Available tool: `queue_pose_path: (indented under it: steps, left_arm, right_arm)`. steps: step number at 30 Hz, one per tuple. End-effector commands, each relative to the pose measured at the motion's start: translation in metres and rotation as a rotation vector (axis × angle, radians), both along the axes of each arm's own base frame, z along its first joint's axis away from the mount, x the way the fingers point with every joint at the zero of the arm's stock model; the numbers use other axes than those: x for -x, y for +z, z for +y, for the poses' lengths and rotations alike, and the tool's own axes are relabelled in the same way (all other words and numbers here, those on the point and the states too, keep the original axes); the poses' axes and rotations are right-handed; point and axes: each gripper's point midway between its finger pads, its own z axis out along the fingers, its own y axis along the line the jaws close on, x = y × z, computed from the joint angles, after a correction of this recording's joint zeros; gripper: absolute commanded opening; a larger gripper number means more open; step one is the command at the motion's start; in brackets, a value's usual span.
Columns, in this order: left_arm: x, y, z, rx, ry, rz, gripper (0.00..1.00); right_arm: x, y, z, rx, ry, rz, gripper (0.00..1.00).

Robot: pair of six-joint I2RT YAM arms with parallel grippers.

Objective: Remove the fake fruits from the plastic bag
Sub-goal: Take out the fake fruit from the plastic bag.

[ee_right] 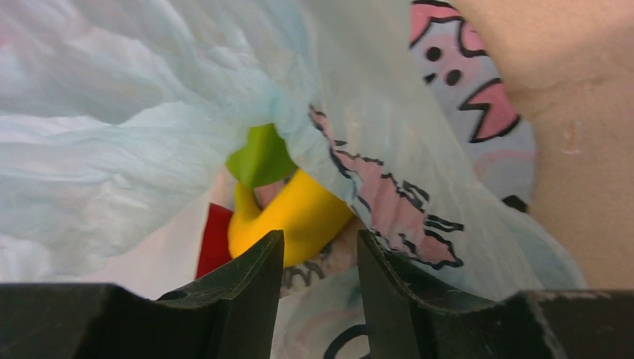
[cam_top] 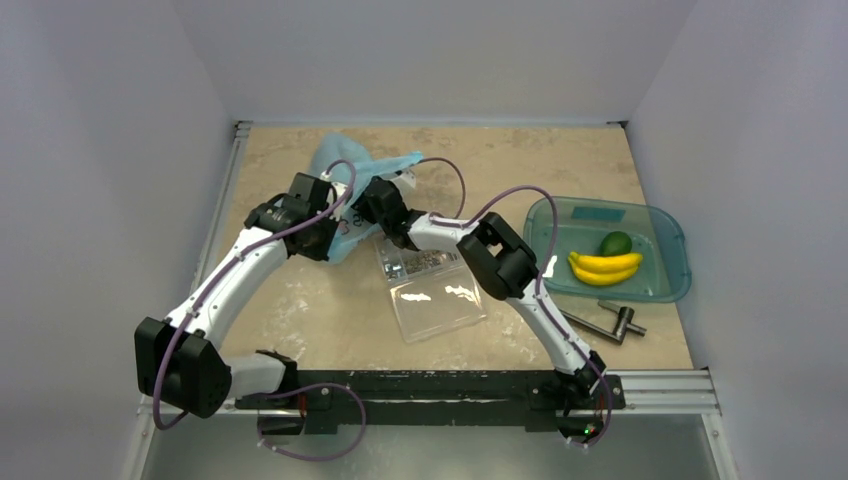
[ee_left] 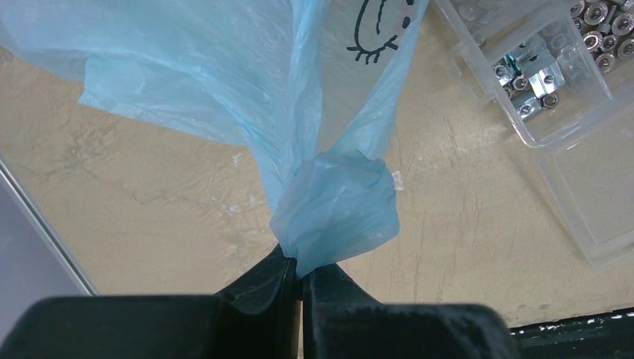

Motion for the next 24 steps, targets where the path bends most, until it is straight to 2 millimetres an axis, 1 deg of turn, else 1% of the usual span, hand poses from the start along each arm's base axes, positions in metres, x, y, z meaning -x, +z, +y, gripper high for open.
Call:
queue_pose_path:
  steps: [1, 2, 5, 8, 12, 14, 17, 20, 21, 23, 24]
  left_arm:
    - [-0.005, 0.008, -0.004, 0.006, -0.024, -0.040, 0.00]
    - [-0.005, 0.008, -0.004, 0.006, -0.024, -0.039, 0.00]
    - [-0.004, 0.008, -0.005, 0.007, -0.026, -0.037, 0.00]
    - [-0.004, 0.007, -0.006, 0.006, -0.032, -0.037, 0.00]
    - [-0.003, 0.007, -0.010, 0.005, -0.045, -0.037, 0.00]
    - [-0.003, 0.007, -0.011, 0.005, -0.053, -0.040, 0.00]
    - [-0.003, 0.008, -0.013, 0.008, -0.062, -0.045, 0.00]
    - [-0.003, 0.008, -0.014, 0.008, -0.067, -0.047, 0.00]
    - [-0.003, 0.008, -0.015, 0.007, -0.068, -0.047, 0.00]
    - [-0.003, 0.007, -0.015, 0.006, -0.070, -0.044, 0.00]
    - [-0.003, 0.007, -0.015, 0.004, -0.070, -0.044, 0.00]
  right_arm:
    - [0.001, -0.011, -0.012, 0.011, -0.039, 0.035, 0.43]
    - [0.001, -0.012, -0.009, -0.002, -0.029, 0.036, 0.46]
    - [-0.006, -0.012, -0.005, 0.001, -0.023, 0.020, 0.55]
    - [-0.012, -0.012, -0.001, -0.012, -0.029, 0.005, 0.62]
    - [-0.019, -0.020, 0.004, -0.056, -0.054, 0.038, 0.69]
    - [-0.023, -0.031, 0.003, -0.056, -0.094, 0.071, 0.72]
    - [-0.031, -0.040, 0.004, -0.069, -0.149, 0.109, 0.73]
    - [-0.034, -0.055, 0.009, -0.095, -0.162, 0.166, 0.73]
    - [-0.036, -0.060, 0.007, -0.086, -0.173, 0.183, 0.73]
    - [-0.040, -0.065, 0.003, -0.083, -0.195, 0.190, 0.70]
    - [-0.042, -0.065, 0.003, -0.084, -0.198, 0.186, 0.67]
